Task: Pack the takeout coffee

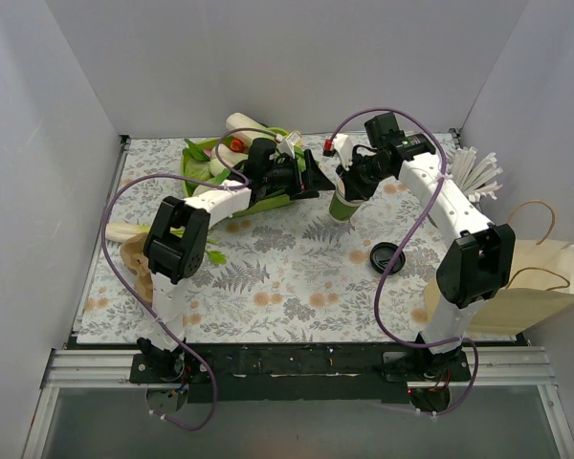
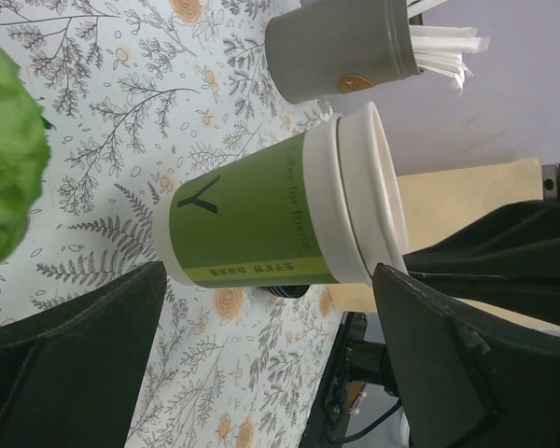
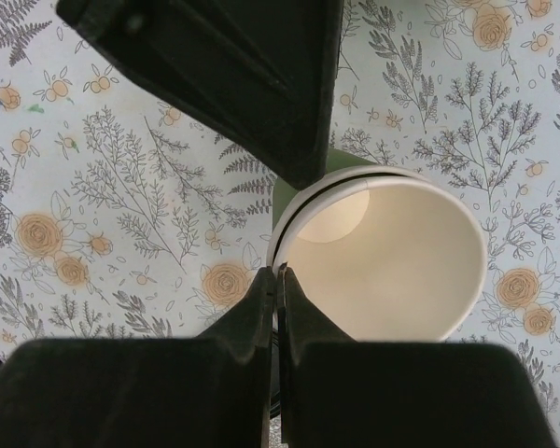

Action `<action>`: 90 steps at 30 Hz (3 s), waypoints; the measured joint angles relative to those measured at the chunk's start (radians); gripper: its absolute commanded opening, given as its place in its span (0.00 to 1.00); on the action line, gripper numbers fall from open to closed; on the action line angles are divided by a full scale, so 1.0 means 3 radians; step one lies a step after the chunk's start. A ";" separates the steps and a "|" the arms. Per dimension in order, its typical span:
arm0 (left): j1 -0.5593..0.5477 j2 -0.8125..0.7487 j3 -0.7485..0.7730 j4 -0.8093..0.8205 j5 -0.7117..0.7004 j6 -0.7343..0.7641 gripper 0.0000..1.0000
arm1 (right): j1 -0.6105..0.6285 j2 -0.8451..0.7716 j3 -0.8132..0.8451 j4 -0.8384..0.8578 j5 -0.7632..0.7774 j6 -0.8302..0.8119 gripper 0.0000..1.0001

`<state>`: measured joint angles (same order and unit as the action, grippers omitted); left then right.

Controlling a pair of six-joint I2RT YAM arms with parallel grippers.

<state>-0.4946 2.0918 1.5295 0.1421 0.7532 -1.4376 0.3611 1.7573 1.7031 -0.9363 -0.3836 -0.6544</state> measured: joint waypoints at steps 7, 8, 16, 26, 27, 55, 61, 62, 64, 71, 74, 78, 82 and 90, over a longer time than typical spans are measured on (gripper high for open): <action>0.0005 0.0083 0.0076 0.0053 0.0011 -0.0099 0.94 | 0.0000 -0.0008 0.0000 0.0014 0.0009 0.0003 0.01; 0.0003 0.0084 0.0085 0.0069 0.0011 -0.0112 0.94 | 0.0000 -0.0008 0.0000 0.0014 0.0009 0.0004 0.01; -0.0039 0.0088 0.0095 0.0080 0.0008 -0.0170 0.94 | 0.0000 0.0000 0.0009 0.0014 -0.0003 0.0018 0.01; -0.0045 0.0109 0.0098 0.0081 0.0005 -0.0202 0.93 | 0.0000 0.0056 0.0095 0.0014 -0.0001 0.0058 0.01; -0.0045 0.0116 0.0098 0.0081 0.0005 -0.0206 0.93 | 0.0000 0.0056 0.0097 0.0014 -0.0001 0.0062 0.01; -0.0084 0.0483 0.0420 -0.0106 -0.0284 0.0036 0.93 | -0.0003 0.0051 -0.0474 0.0956 0.0278 0.0037 0.01; -0.0085 0.0490 0.0454 -0.0150 -0.0327 0.0094 0.93 | 0.0000 0.0048 -0.0465 0.1045 0.0296 0.0018 0.01; -0.0085 0.0492 0.0455 -0.0149 -0.0329 0.0095 0.93 | 0.0001 0.0048 -0.0456 0.1036 0.0298 0.0014 0.01; -0.0085 0.0501 0.0473 -0.0149 -0.0327 0.0094 0.93 | 0.0000 0.0048 -0.0430 0.1007 0.0301 0.0013 0.01; -0.0085 0.0507 0.0509 -0.0150 -0.0329 0.0108 0.93 | 0.0010 0.0047 -0.0337 0.0914 0.0326 0.0029 0.01; -0.0086 0.0507 0.0510 -0.0156 -0.0328 0.0121 0.93 | 0.0020 0.0037 -0.0310 0.0881 0.0326 0.0052 0.01; -0.0092 0.0511 0.0510 -0.0220 -0.0374 0.0164 0.93 | 0.0027 0.0010 -0.0263 0.0823 0.0322 0.0089 0.01; -0.0106 0.0518 0.0510 -0.0225 -0.0403 0.0172 0.93 | 0.0053 -0.0093 -0.0237 0.0857 0.0301 0.0114 0.01; -0.0109 0.0505 0.0542 -0.0354 -0.0454 0.0206 0.93 | 0.0083 -0.0259 -0.0375 0.1021 0.0322 0.0108 0.01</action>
<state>-0.5274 2.2433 1.6920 0.0360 0.6170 -1.3758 0.3859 1.6794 1.5906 -0.6300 -0.2871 -0.6220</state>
